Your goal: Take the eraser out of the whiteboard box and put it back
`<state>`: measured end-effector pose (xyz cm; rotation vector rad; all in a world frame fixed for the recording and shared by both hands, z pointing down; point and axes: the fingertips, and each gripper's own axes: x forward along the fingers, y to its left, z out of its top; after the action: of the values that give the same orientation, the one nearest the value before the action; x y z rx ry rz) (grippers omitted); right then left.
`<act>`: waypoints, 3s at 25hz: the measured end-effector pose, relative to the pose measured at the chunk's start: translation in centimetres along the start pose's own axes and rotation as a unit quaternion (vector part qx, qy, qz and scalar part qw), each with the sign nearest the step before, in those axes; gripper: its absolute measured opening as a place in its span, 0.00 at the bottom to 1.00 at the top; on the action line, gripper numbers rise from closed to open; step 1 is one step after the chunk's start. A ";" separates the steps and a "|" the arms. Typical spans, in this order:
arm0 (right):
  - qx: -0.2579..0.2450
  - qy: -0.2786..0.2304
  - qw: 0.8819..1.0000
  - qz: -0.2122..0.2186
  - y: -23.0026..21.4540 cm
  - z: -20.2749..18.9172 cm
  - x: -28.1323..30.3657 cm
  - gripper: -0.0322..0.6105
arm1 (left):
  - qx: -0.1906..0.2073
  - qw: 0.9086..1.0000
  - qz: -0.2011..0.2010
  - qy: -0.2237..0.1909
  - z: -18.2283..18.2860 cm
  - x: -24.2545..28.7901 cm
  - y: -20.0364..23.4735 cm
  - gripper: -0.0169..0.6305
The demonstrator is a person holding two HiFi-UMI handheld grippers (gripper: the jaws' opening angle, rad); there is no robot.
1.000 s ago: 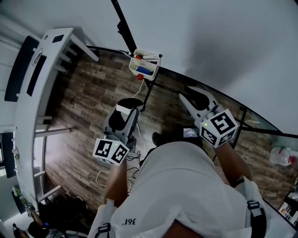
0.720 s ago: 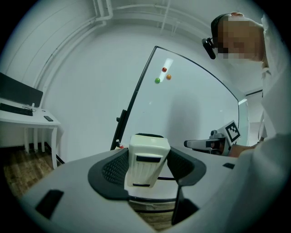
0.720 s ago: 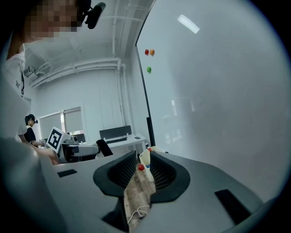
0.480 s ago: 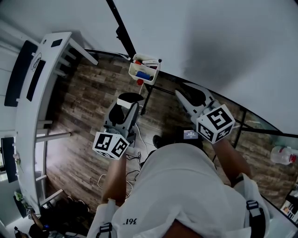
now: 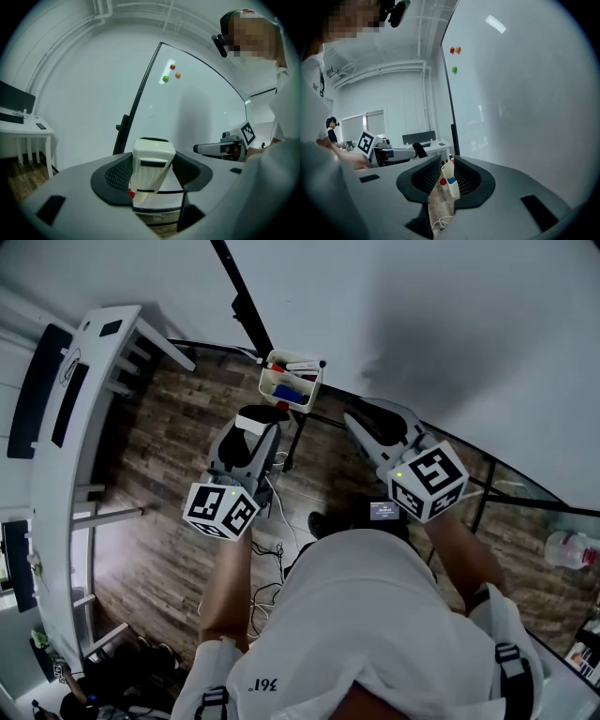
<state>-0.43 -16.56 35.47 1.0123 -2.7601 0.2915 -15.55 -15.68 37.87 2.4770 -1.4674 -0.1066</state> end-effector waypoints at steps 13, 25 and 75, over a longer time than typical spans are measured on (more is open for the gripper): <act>-0.005 0.003 1.000 0.008 0.0 0.2 2.6 0.21 | 0.003 1.000 -0.007 0.005 -0.1 4.1 1.2 0.45; -0.006 0.017 1.000 0.016 -0.1 -0.6 4.6 0.20 | 0.008 1.000 0.001 0.029 -2.7 7.5 3.1 0.45; 0.011 0.054 0.998 0.021 0.2 -4.2 5.1 0.20 | 0.051 0.993 0.003 0.106 -8.5 9.8 3.7 0.45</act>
<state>-3.95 -18.56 40.74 0.9155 -2.6902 0.3732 -12.27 -24.28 47.68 2.4727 -1.4225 0.2329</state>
